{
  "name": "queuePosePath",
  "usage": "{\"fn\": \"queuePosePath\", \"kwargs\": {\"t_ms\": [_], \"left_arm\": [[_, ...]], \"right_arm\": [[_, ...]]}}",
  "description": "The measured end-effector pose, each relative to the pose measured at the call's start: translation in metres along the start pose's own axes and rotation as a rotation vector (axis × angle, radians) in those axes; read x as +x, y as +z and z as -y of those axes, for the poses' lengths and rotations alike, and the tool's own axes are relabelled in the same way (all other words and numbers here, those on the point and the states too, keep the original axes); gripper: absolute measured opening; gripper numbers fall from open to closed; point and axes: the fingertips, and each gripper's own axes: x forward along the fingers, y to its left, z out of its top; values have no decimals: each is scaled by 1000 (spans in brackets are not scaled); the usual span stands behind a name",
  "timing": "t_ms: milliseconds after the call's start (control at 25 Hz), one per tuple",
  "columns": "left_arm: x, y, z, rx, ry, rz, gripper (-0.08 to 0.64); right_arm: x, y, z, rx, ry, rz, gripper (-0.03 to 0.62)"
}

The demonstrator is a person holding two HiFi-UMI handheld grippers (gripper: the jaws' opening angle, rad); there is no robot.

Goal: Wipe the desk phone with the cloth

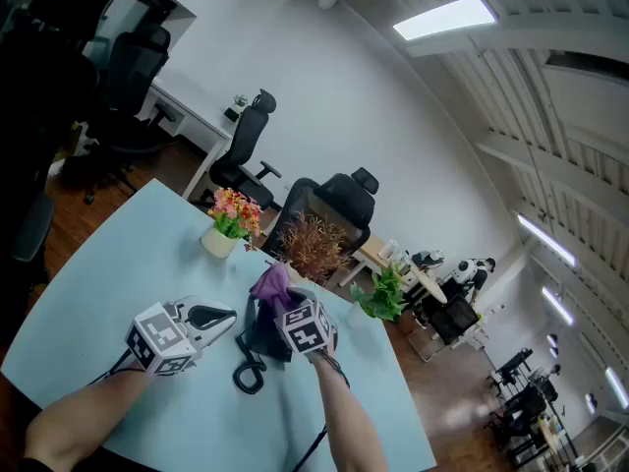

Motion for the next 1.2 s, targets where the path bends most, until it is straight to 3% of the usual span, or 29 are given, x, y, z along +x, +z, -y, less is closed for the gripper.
{"fn": "queuePosePath", "kwargs": {"t_ms": [200, 360, 440, 520, 600, 640, 720, 840, 920, 1080, 1200], "left_arm": [[13, -15, -3, 29, -33, 20, -6], [12, -17, -7, 22, -55, 14, -8], [11, -20, -7, 22, -63, 4, -8], [12, -23, -8, 28, -68, -5, -8], [13, -23, -6, 24, -73, -9, -6], [13, -23, -6, 18, -77, -11, -8], [15, -24, -5, 10, -83, -16, -8], [21, -23, -3, 9, -82, -15, -8], [25, -19, 0, 5, -76, -9, -8], [28, -20, 9, 4, -88, -20, -8], [28, -19, 11, 8, -98, -32, -6]], "right_arm": [[61, -5, 33, 37, 19, -17, 69], [69, -14, 15, 46, 97, -56, 69], [58, -15, -8, 48, 173, -73, 69], [39, -24, -42, 33, 304, -107, 67], [16, -36, -75, -14, 438, -141, 67], [8, -39, -81, -40, 462, -143, 67], [9, -32, -60, -25, 389, -101, 67], [37, -11, 20, 138, 147, -1, 69], [60, -12, 50, 201, 67, -5, 69], [71, -32, 44, 157, 70, -108, 71], [48, -34, 12, 116, 176, -120, 69]]}}
